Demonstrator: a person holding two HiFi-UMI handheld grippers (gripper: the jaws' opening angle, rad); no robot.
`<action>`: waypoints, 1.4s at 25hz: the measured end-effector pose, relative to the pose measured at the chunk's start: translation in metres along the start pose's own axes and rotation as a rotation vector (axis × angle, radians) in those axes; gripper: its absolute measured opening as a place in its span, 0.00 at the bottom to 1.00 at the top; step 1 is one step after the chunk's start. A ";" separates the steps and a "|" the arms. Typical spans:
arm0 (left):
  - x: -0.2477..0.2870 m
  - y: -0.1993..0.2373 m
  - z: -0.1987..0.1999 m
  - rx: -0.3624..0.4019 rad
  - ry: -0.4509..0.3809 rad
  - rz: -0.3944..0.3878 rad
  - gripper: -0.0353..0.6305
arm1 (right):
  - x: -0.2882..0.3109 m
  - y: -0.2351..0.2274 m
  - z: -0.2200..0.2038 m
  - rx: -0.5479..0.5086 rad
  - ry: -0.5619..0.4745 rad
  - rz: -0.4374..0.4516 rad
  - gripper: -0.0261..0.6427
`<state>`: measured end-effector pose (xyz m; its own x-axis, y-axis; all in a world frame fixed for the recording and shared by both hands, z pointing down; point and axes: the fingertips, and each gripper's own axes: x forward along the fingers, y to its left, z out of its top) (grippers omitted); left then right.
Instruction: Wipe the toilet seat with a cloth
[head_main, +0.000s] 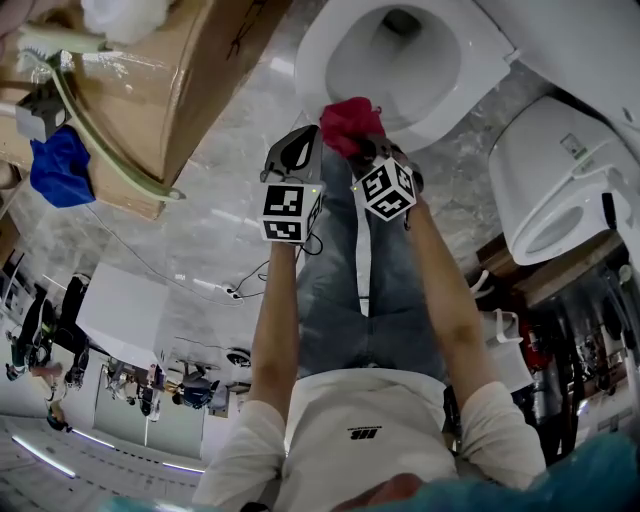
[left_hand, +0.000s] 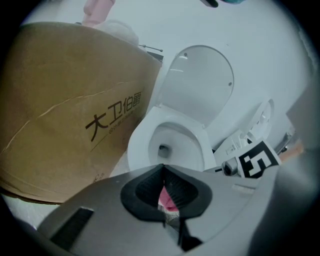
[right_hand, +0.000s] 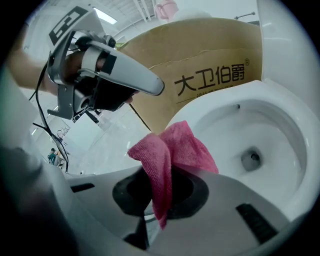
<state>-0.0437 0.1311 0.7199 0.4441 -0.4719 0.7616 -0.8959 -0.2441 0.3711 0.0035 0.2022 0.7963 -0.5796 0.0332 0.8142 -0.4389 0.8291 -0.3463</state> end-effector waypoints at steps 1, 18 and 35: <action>0.001 -0.002 0.000 0.005 0.004 -0.005 0.07 | -0.001 0.000 -0.003 0.001 0.001 -0.003 0.07; 0.023 -0.049 0.005 0.104 0.050 -0.103 0.07 | -0.026 -0.005 -0.042 0.059 -0.010 -0.053 0.07; 0.041 -0.084 -0.007 0.216 0.127 -0.201 0.07 | -0.054 -0.029 -0.076 0.203 -0.054 -0.145 0.07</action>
<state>0.0501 0.1378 0.7237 0.5950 -0.2895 0.7498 -0.7613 -0.5021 0.4103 0.1003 0.2190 0.7977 -0.5338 -0.1119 0.8382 -0.6459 0.6937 -0.3187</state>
